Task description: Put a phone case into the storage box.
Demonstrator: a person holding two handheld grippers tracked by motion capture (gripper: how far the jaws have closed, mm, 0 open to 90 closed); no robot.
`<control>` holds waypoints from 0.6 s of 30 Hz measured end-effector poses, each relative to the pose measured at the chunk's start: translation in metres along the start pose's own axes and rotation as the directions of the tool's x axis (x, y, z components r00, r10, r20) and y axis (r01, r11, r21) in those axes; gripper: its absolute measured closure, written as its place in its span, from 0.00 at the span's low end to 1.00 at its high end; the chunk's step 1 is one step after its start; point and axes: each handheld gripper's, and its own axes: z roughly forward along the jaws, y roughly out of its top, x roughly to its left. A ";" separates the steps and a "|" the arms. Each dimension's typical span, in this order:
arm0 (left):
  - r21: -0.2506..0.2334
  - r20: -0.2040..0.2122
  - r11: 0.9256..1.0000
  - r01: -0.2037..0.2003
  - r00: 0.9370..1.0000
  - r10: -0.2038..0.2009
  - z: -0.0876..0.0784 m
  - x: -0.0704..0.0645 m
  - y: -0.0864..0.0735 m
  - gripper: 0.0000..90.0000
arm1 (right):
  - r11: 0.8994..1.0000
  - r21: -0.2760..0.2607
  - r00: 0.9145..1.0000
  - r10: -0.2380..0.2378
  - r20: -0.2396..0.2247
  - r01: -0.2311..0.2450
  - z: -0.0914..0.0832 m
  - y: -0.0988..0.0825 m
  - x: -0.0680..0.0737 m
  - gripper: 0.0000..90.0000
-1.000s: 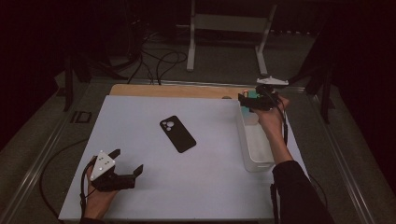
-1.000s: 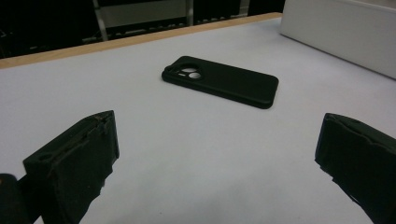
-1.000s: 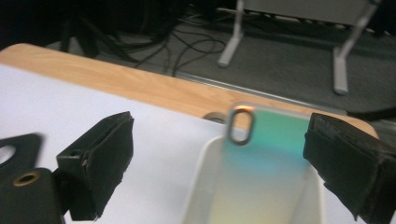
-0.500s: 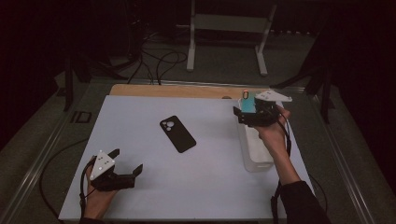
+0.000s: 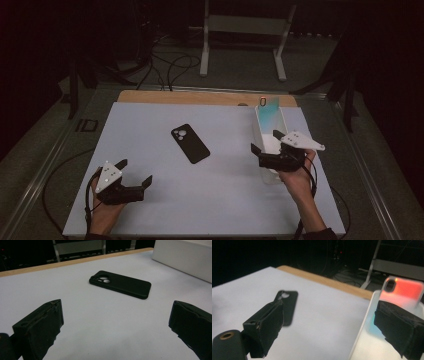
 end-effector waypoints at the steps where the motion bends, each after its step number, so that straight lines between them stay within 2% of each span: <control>1: -0.001 -0.001 1.000 -0.001 1.000 0.001 0.000 0.000 0.000 0.00 | 1.000 0.008 1.000 -0.003 0.003 0.003 -0.003 -0.010 0.004 0.10; 3: -0.003 -0.002 1.000 0.003 1.000 -0.003 -0.001 0.001 0.000 0.00 | 1.000 0.007 1.000 -0.005 0.003 0.005 -0.004 -0.013 0.005 0.10; 4: -0.004 -0.004 1.000 0.004 1.000 -0.004 -0.001 0.001 0.000 0.00 | 1.000 0.014 1.000 -0.007 0.007 0.007 -0.007 -0.022 0.009 0.10; 8: -0.007 -0.004 1.000 0.004 1.000 -0.004 -0.002 0.002 0.000 0.00 | 1.000 0.014 1.000 -0.003 0.002 0.003 -0.012 -0.037 0.012 0.10; 13: -0.009 -0.003 1.000 0.005 1.000 -0.005 -0.003 0.001 0.001 0.00 | 1.000 -0.001 1.000 -0.001 -0.004 0.001 -0.015 -0.047 0.013 0.10; 18: -0.012 -0.001 1.000 0.005 1.000 -0.005 -0.003 0.001 0.001 0.00 | 1.000 -0.011 1.000 0.022 -0.012 -0.022 -0.022 -0.067 0.011 0.10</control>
